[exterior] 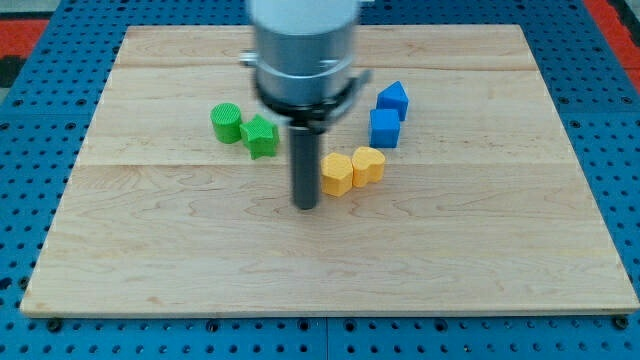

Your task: Move the yellow hexagon to the bottom right of the yellow heart

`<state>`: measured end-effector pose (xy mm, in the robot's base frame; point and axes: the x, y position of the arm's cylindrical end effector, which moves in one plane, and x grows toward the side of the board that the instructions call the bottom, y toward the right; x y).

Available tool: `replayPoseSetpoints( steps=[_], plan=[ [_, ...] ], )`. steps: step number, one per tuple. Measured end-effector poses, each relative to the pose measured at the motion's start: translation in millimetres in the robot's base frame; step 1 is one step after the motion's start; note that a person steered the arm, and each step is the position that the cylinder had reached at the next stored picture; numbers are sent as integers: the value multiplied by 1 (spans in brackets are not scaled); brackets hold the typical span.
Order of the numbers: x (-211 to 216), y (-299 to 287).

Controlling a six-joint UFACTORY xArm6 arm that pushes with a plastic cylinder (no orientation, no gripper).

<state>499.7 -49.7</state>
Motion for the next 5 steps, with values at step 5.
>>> replayPoseSetpoints(
  steps=[5],
  plan=[
    [-55, 79]
  ],
)
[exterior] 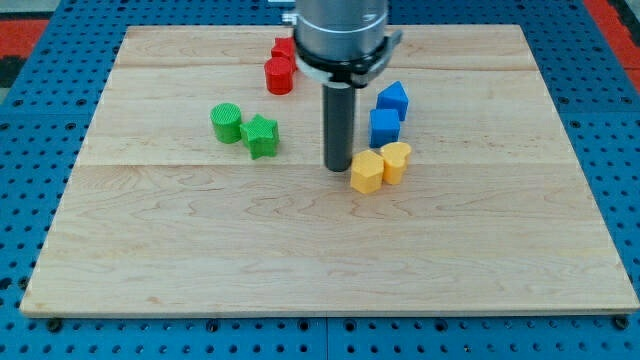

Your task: Move the yellow hexagon to the bottom right of the yellow heart

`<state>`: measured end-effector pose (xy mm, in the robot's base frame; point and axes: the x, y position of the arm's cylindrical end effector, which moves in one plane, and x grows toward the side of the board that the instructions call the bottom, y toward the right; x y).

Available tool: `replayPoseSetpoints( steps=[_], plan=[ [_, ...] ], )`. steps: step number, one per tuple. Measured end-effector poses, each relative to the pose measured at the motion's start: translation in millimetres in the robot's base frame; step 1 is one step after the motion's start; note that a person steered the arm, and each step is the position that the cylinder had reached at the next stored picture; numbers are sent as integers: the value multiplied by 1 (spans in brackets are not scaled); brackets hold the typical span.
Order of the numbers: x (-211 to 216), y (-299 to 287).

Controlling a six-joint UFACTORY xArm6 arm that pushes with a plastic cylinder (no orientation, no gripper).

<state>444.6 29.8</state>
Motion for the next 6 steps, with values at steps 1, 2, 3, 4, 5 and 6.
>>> replayPoseSetpoints(
  steps=[1, 2, 3, 4, 5, 6],
  plan=[
    [44, 23],
    [55, 36],
    [83, 49],
    [120, 96],
    [49, 169],
    [-45, 172]
  ],
)
